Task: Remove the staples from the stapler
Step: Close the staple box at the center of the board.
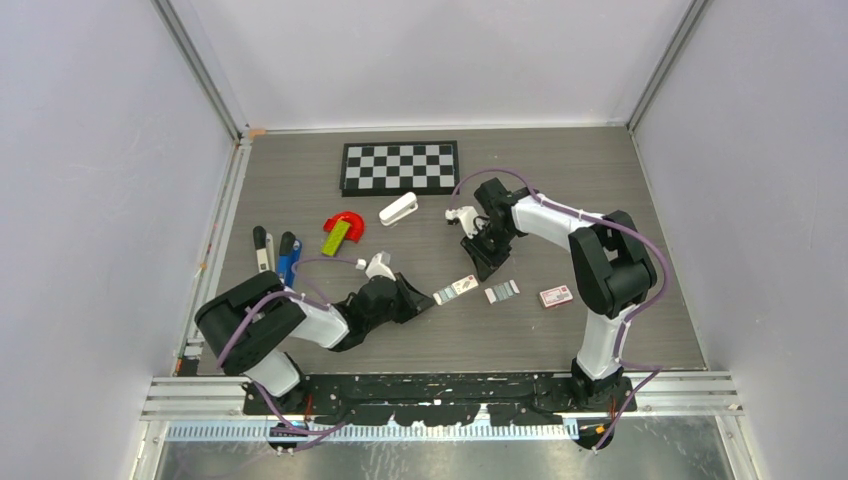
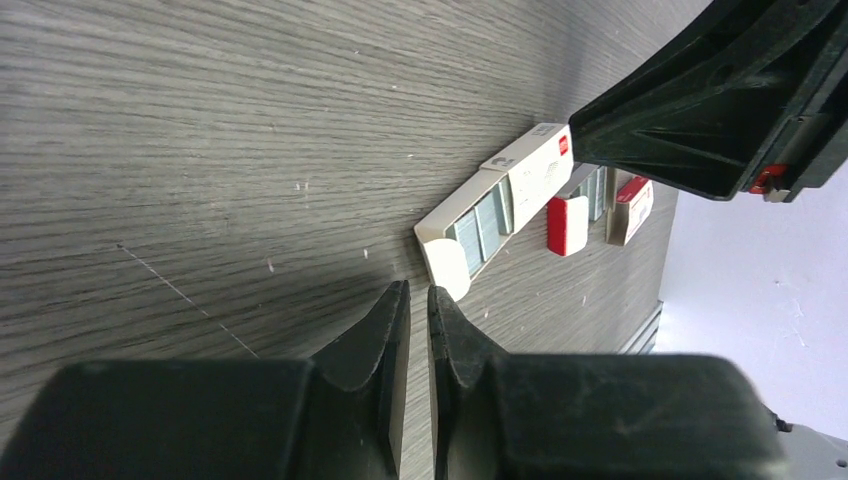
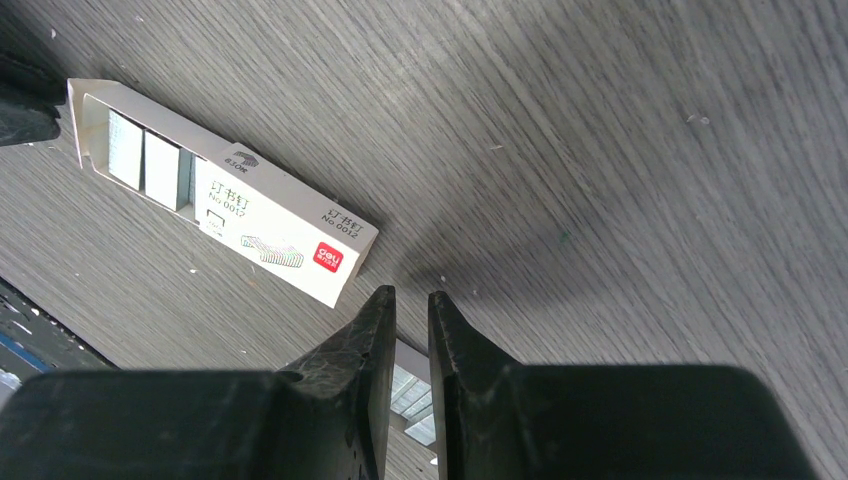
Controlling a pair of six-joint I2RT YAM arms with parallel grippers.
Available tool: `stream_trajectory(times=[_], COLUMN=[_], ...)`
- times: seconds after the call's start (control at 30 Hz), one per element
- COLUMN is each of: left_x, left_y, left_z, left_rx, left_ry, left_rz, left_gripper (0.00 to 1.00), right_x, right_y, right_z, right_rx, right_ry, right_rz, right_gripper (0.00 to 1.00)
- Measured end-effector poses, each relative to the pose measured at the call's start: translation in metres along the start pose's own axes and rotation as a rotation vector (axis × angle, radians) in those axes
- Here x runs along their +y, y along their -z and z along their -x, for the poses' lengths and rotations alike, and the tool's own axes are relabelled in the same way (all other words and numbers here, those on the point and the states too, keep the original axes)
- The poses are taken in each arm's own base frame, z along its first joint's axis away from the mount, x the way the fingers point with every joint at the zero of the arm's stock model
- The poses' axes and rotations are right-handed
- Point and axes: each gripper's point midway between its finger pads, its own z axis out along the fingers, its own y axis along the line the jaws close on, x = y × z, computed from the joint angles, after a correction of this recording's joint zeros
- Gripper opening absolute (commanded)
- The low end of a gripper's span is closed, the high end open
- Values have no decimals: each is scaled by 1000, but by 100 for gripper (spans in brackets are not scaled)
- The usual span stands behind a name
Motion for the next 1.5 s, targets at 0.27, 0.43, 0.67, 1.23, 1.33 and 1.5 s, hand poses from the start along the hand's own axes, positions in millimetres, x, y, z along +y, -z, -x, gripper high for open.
stream_trajectory(times=[0.27,0.43,0.67,1.23,1.33,1.5], left_x=[-1,-1,-1,-4,-4,-4], left_y=[-7,-7,-8,-13,-12,-12], left_z=[-2,-2,-2,-2,-2,-2], left_rx=[0,-1,0,-1,-1,3], left_ry=[21,23,23,24,24,24], left_rz=[-13,-16,-15,-25,-25,-26], left_gripper=[12,12,12,11,11,11], right_x=[1,2,4,18,20,21], right_y=[-2,-2,-2,-6,-9,-12], right_z=[0,0,0,3,3,2], right_rx=[4,5,6,9,17,25], right_ry=[3,6,11,42,46,46], right_rz=[3,4,6,36,41,44], right_gripper=[24,24,24,23,23,23])
